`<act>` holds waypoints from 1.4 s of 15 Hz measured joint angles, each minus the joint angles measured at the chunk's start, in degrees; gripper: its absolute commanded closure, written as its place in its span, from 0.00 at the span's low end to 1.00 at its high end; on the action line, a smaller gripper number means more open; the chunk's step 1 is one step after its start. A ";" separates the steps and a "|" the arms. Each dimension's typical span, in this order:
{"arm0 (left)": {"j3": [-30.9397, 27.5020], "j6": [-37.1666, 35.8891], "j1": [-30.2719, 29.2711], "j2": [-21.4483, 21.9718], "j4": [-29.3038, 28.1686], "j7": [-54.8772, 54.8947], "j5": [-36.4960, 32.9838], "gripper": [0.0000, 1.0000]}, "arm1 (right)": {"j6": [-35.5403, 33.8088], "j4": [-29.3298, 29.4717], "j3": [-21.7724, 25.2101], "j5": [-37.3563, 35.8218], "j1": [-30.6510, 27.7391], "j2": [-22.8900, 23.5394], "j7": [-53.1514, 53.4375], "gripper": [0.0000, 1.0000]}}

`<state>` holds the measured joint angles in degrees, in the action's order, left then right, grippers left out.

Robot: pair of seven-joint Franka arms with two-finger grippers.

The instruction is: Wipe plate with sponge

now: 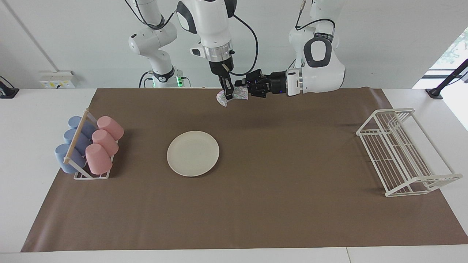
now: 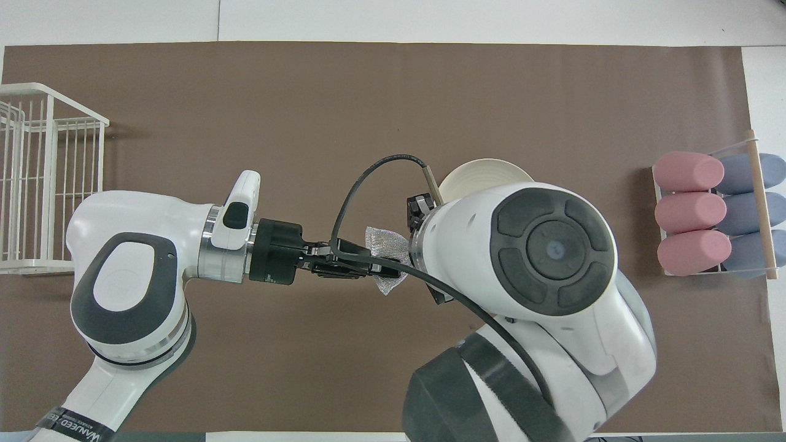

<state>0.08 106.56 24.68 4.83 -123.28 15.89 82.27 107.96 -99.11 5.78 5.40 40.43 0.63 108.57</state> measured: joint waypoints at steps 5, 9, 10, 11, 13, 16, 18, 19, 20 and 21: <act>-0.08 0.01 0.00 0.28 -0.27 0.00 0.05 1.00 | -0.01 0.02 0.08 0.04 -0.23 -0.04 0.20 0.00; -0.20 0.23 0.00 0.72 -1.36 0.00 0.05 1.00 | -2.02 0.17 0.29 0.05 -1.89 -0.69 -7.29 0.00; -0.29 0.43 -0.01 0.76 -1.67 0.00 0.04 1.00 | -3.07 0.19 0.33 -0.02 -3.33 -1.03 -11.72 0.00; -0.55 0.62 -0.14 0.88 -2.10 0.00 -0.07 1.00 | -4.03 0.21 0.47 -0.06 -5.35 -1.39 -16.79 0.00; -1.21 0.86 -1.08 1.36 -3.30 0.00 -1.41 1.00 | -6.87 0.25 0.74 -0.20 -10.66 -2.36 -30.35 0.00; -1.47 0.80 -4.71 2.11 -4.56 -0.01 -6.19 1.00 | -10.80 0.25 0.99 -0.43 -20.33 -3.52 -53.49 0.00; -1.58 0.47 -7.70 2.23 -4.80 -0.10 -10.56 1.00 | -11.20 0.25 1.11 -0.47 -26.01 -3.74 -69.05 0.00; -1.62 0.20 -9.22 2.23 -4.86 -0.16 -12.74 1.00 | -11.23 0.25 1.16 -0.47 -28.06 -3.75 -75.93 0.00; -1.65 -0.09 -10.72 2.24 -4.87 -0.22 -14.96 1.00 | -11.27 0.23 1.20 -0.47 -29.51 -3.75 -80.94 0.00; -1.69 -0.33 -11.95 2.25 -4.87 -0.47 -17.13 1.00 | -11.31 0.21 1.22 -0.50 -30.18 -3.75 -84.29 0.00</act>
<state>-1.62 106.23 12.73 7.08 -128.15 15.42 65.14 96.65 -98.90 7.00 4.89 10.25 -3.12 24.28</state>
